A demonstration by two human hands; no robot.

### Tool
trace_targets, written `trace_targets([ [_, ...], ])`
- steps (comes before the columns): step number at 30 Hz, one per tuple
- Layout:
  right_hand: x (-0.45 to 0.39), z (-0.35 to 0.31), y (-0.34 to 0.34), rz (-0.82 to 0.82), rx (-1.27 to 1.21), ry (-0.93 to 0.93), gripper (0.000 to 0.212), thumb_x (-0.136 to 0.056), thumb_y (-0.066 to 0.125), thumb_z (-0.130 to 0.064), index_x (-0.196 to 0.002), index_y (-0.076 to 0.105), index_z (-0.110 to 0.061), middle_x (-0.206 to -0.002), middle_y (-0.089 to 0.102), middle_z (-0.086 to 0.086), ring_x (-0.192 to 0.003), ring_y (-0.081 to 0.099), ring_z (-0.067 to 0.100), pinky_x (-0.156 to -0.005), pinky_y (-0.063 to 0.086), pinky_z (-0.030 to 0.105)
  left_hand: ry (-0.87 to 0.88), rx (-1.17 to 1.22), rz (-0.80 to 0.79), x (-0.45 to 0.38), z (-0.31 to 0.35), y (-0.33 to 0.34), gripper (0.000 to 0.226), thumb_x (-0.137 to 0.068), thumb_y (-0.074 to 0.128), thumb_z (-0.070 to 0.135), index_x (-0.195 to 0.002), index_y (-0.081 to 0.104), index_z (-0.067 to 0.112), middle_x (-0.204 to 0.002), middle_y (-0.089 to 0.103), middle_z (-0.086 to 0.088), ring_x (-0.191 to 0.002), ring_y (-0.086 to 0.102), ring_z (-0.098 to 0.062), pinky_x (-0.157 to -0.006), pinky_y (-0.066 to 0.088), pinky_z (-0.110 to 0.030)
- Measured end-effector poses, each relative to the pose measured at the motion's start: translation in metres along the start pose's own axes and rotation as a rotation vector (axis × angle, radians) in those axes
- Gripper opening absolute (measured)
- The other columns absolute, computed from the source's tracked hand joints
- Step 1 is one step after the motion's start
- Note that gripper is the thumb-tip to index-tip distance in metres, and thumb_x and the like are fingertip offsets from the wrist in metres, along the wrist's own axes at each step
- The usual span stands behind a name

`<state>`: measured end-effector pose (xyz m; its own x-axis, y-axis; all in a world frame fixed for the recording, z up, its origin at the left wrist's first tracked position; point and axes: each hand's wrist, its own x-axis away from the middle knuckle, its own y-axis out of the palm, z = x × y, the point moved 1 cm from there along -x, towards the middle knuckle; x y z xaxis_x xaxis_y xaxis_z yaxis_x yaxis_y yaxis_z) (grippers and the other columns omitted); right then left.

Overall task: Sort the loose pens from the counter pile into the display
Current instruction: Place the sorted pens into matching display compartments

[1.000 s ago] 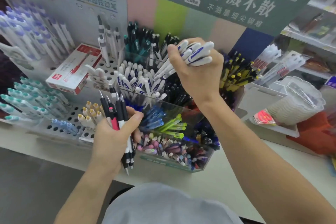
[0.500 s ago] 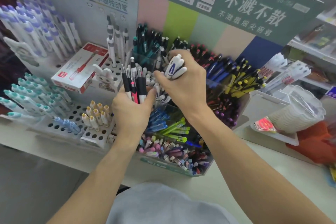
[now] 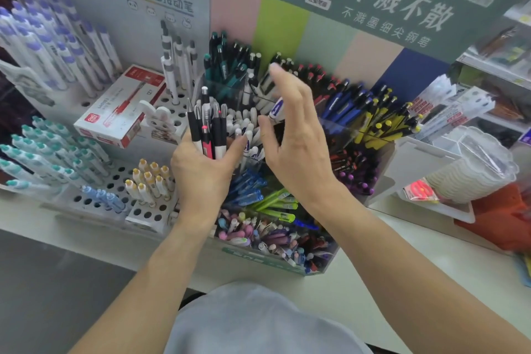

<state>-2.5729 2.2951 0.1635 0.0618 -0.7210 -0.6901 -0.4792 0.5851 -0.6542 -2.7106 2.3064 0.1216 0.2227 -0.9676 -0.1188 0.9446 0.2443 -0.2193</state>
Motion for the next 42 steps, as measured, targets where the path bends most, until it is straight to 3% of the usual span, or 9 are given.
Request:
trace_targets([
  [3,0.001,0.002,0.005,-0.071,0.083,-0.022,0.022,-0.097,0.061,-0.002,-0.117,0.066,0.005,-0.132,0.059,0.021,-0.118,0.060,0.032,-0.106,0.047,0.035,-0.003,0.019,-0.018,0.000,-0.005,-0.003,0.032,-0.074,0.086,0.039,-0.089,0.067,0.017,-0.072,0.067,0.014,-0.065,0.064,0.008,-0.057,0.047,-0.009],
  [8,-0.004,-0.003,0.005,-0.370,-0.069,-0.099,0.039,-0.094,0.057,0.006,-0.133,0.055,0.004,-0.137,0.054,0.017,-0.122,0.058,0.029,-0.103,0.049,0.029,-0.017,0.049,-0.006,0.000,-0.011,-0.009,0.027,-0.078,0.084,0.028,-0.096,0.071,0.012,-0.076,0.069,0.015,-0.067,0.067,0.007,-0.059,0.048,-0.008],
  [11,-0.004,0.002,0.012,-0.373,0.077,0.030,0.037,-0.097,0.056,0.002,-0.133,0.052,0.001,-0.141,0.050,0.016,-0.116,0.059,0.029,-0.092,0.054,0.040,-0.039,0.041,-0.008,-0.001,-0.011,-0.010,0.026,-0.079,0.083,0.030,-0.094,0.072,0.013,-0.075,0.069,0.012,-0.065,0.066,0.005,-0.056,0.047,-0.008],
  [15,0.012,-0.008,0.015,-0.276,0.228,0.060,0.043,-0.103,0.053,-0.022,-0.140,0.052,-0.001,-0.150,0.045,0.015,-0.136,0.043,0.030,-0.111,0.040,0.042,-0.019,0.011,-0.012,0.003,-0.009,-0.007,0.032,-0.077,0.083,0.041,-0.094,0.071,0.017,-0.073,0.070,0.010,-0.065,0.067,0.000,-0.058,0.052,-0.019],
  [20,0.048,-0.027,0.021,-0.362,0.435,0.045,0.063,-0.093,0.031,-0.003,-0.155,0.024,0.004,-0.164,0.018,0.025,-0.153,0.019,0.038,-0.125,0.019,0.049,-0.048,0.054,-0.071,0.001,-0.015,-0.010,0.023,-0.079,0.084,0.026,-0.096,0.072,0.016,-0.079,0.074,0.007,-0.071,0.071,-0.003,-0.066,0.058,-0.026],
  [26,0.023,-0.013,0.031,-0.425,0.417,-0.037,0.059,-0.094,0.024,-0.010,-0.149,0.040,0.004,-0.149,0.047,0.025,-0.139,0.043,0.039,-0.119,0.030,0.044,-0.011,0.018,-0.118,-0.003,-0.011,-0.018,0.017,-0.083,0.080,0.018,-0.091,0.069,0.008,-0.069,0.070,0.000,-0.053,0.067,-0.005,-0.048,0.050,-0.015],
  [31,0.030,-0.003,0.028,-0.462,0.395,-0.213,0.063,-0.095,0.010,0.000,-0.154,0.034,0.001,-0.161,0.032,0.019,-0.151,0.028,0.033,-0.124,0.024,0.046,-0.068,0.065,-0.125,0.002,-0.015,-0.027,0.017,-0.085,0.078,0.021,-0.094,0.070,0.009,-0.068,0.071,-0.001,-0.053,0.067,-0.010,-0.050,0.051,-0.020],
  [37,0.016,-0.022,0.051,-0.384,0.411,-0.113,0.057,-0.098,0.048,-0.015,-0.153,0.038,-0.005,-0.157,0.042,0.016,-0.141,0.042,0.035,-0.114,0.035,0.049,-0.104,0.077,-0.183,0.008,-0.012,-0.043,0.010,-0.085,0.078,0.017,-0.089,0.069,0.013,-0.057,0.067,-0.002,-0.048,0.065,-0.014,-0.047,0.049,-0.020],
  [42,0.004,-0.007,0.044,-0.293,0.208,-0.231,0.050,-0.086,0.067,0.005,-0.135,0.062,-0.005,-0.139,0.062,0.012,-0.125,0.059,0.034,-0.103,0.047,0.044,-0.328,0.358,-0.426,0.019,-0.014,-0.057,0.017,-0.087,0.070,0.020,-0.099,0.064,0.011,-0.055,0.057,-0.007,-0.046,0.054,-0.018,-0.047,0.046,-0.027],
])
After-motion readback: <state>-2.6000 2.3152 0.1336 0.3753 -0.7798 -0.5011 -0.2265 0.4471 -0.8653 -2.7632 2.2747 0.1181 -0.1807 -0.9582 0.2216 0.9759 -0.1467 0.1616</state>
